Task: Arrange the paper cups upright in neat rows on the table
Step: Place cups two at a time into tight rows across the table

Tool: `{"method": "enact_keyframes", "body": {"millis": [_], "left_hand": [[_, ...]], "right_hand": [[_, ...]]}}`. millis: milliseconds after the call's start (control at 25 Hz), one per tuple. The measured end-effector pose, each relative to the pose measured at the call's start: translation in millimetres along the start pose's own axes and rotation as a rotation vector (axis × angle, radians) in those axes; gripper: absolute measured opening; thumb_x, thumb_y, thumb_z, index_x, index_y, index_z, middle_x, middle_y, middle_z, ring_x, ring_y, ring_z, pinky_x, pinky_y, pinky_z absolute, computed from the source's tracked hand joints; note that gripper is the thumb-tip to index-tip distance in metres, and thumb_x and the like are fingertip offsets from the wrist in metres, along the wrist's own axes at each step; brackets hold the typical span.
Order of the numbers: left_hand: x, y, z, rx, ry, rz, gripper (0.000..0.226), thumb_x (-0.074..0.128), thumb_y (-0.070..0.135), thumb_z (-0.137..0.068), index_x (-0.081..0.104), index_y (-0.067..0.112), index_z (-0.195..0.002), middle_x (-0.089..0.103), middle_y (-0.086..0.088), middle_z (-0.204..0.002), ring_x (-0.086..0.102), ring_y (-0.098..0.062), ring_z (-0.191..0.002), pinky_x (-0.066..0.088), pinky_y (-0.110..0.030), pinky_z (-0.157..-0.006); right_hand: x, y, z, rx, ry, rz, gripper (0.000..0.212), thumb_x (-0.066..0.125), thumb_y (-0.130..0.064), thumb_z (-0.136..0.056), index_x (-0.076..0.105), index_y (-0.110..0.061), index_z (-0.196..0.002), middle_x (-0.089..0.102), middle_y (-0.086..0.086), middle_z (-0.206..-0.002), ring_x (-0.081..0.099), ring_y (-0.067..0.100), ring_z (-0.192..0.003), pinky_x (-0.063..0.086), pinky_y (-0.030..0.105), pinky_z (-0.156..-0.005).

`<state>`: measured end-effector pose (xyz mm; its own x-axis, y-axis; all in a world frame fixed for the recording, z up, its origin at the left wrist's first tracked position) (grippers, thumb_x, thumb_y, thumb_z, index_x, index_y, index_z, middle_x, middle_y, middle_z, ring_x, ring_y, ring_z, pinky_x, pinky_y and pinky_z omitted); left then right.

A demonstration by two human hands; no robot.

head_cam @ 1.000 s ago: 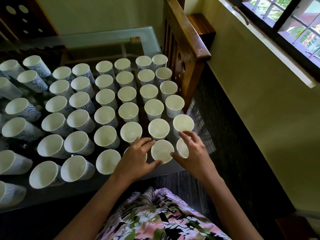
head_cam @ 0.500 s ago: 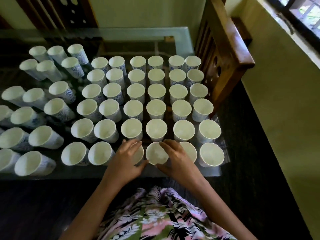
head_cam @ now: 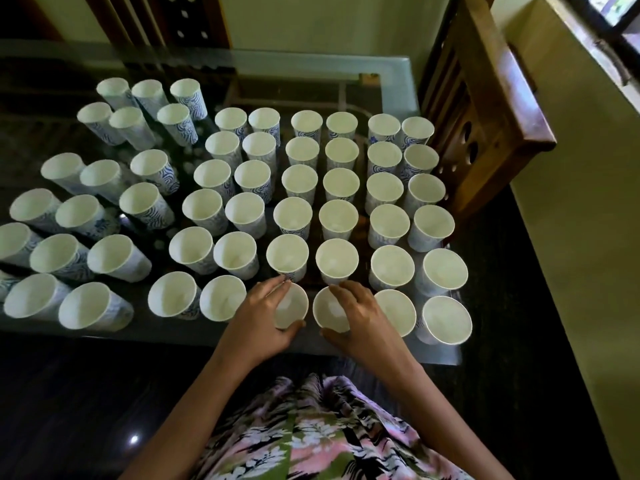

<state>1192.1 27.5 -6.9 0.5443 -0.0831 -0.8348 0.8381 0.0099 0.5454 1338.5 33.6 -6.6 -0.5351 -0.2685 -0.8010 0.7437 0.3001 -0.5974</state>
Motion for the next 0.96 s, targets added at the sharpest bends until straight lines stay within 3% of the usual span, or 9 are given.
{"method": "enact_keyframes", "body": {"millis": [160,320,480,600,960], "left_hand": [[4.1,-0.2,1.1,0.006,-0.036,-0.002,0.071,0.075,0.036,-0.069,0.051,0.010,-0.131,0.047,-0.007,-0.138,0.044,-0.026,-0.127,0.033,-0.034,-0.105],[-1.2,2.3,-0.5,0.005,-0.015,0.000,0.073,0.064,0.046,-0.064,0.055,0.009,-0.127,0.051,-0.008,-0.134,0.048,-0.029,-0.123,0.037,-0.038,-0.103],[-13.1,4.3,-11.8,0.015,0.055,-0.009,0.061,0.064,0.040,-0.069,0.061,0.004,-0.119,0.057,-0.014,-0.126,0.055,-0.031,-0.115,0.039,-0.035,-0.097],[-20.3,0.6,-29.8,-0.007,0.080,-0.017,0.053,0.068,0.034,-0.080,0.058,0.005,-0.123,0.053,-0.013,-0.131,0.048,-0.030,-0.122,0.039,-0.038,-0.099],[-16.8,-7.5,-68.9,-0.041,0.032,-0.028,0.064,0.069,0.033,-0.080,0.046,0.008,-0.134,0.041,-0.010,-0.143,0.037,-0.026,-0.131,0.030,-0.035,-0.107]], "right_hand": [[0.2,1.0,0.5,0.011,-0.005,-0.015,0.071,0.080,-0.023,-0.067,0.051,-0.002,-0.128,0.051,0.018,-0.129,0.050,0.035,-0.115,0.042,0.038,-0.096],[-4.3,1.8,-0.7,0.018,0.005,-0.013,0.073,0.081,-0.028,-0.067,0.051,-0.006,-0.129,0.050,0.016,-0.131,0.049,0.033,-0.119,0.041,0.035,-0.097],[-20.2,4.2,-15.3,0.069,0.055,-0.048,0.060,0.073,-0.025,-0.079,0.049,-0.010,-0.132,0.044,0.012,-0.137,0.041,0.028,-0.127,0.037,0.033,-0.102],[-29.3,4.5,-31.9,0.075,0.105,-0.048,0.056,0.070,-0.022,-0.082,0.048,-0.009,-0.133,0.044,0.013,-0.138,0.043,0.030,-0.126,0.043,0.039,-0.101],[-20.3,0.7,-64.2,0.080,0.036,0.044,0.062,0.069,-0.022,-0.082,0.042,-0.008,-0.136,0.039,0.015,-0.142,0.034,0.030,-0.131,0.034,0.035,-0.105]]}}
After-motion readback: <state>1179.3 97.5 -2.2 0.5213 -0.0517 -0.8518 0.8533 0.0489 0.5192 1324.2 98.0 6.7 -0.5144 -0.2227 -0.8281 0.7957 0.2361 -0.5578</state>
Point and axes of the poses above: each hand's wrist, its own z-axis away from the middle knuckle, its own x-axis out of the palm, y = z × x, the point moved 10 cm from there along -z, towards the middle knuckle
